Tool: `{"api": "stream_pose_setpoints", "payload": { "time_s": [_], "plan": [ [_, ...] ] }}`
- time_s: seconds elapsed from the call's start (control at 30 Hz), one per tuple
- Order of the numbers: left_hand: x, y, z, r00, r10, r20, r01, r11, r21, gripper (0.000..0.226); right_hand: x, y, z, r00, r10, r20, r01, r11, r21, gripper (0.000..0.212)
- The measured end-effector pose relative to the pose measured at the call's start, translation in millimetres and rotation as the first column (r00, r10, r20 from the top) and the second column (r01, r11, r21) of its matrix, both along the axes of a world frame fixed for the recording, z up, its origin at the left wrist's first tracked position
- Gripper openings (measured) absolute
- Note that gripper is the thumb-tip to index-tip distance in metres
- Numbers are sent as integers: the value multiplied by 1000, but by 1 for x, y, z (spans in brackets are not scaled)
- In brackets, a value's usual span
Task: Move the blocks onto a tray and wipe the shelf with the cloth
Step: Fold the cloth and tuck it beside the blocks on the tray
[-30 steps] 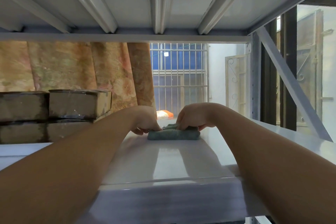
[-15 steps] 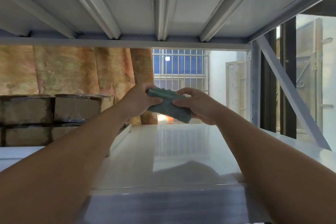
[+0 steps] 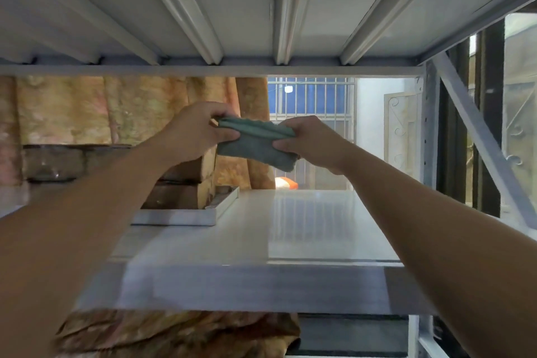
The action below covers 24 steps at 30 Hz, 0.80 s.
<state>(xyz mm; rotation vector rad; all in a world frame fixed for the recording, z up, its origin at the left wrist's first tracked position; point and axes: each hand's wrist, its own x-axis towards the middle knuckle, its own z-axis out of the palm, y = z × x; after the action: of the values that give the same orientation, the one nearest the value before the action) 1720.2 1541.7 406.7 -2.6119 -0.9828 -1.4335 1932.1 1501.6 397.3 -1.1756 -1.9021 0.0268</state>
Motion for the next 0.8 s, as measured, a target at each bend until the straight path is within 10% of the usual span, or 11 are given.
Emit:
{"api": "stream_pose_setpoints", "payload": {
  "time_s": [0.57,0.8],
  "plan": [
    [-116,19,-71,991,91,94,-86,995,-59,24,-112,20,-42,953,-75,293,71,997,26,13],
    [-118,17,-83,967,232,-109,-184,924,335,23,-124,25,-54,920,-128,370,45,973,226,27]
  ]
}}
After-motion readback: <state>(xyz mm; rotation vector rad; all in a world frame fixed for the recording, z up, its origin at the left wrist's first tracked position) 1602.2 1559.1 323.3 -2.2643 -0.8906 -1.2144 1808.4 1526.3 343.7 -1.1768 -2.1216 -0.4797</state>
